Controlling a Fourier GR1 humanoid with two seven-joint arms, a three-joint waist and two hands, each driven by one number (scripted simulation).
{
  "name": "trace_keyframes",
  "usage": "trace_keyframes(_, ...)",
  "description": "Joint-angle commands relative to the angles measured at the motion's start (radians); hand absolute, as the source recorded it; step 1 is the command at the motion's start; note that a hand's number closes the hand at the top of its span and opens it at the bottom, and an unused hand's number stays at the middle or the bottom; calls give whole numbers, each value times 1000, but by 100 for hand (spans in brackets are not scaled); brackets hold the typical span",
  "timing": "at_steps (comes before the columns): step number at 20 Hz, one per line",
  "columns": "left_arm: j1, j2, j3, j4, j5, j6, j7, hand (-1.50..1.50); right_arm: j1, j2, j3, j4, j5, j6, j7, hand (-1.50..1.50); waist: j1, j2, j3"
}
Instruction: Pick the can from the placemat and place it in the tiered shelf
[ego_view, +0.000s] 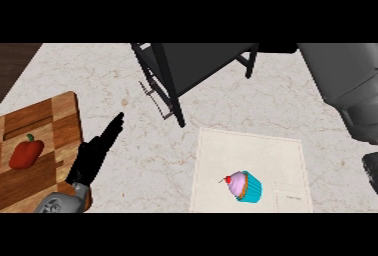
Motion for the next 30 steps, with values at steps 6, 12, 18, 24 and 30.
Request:
trace_keyframes(6, -25, -23, -15, -18, -3, 0, 12, 0, 68, 141, -328, 128, -324, 73, 38, -150, 47, 42, -6)
trace_keyframes(12, -17, -8, -6, 16, -4, -17, -2, 0, 33, 204, -455, 107, -422, -60, -2, -150, 30, 31, -12)
trace_keyframes(18, 6, -10, 8, 11, -12, 1, -14, 0, 47, 77, -558, 92, -463, -239, -112, -150, 15, 32, -11)
trace_keyframes(24, 55, 2, 11, -5, -11, -7, -28, 0, 70, -95, -619, 105, -488, -290, -51, -150, -8, 25, -11)
trace_keyframes(30, 23, -8, 32, -6, -9, 9, 7, 0, 148, -234, -619, 148, -495, -146, -77, -150, -17, 26, -10)
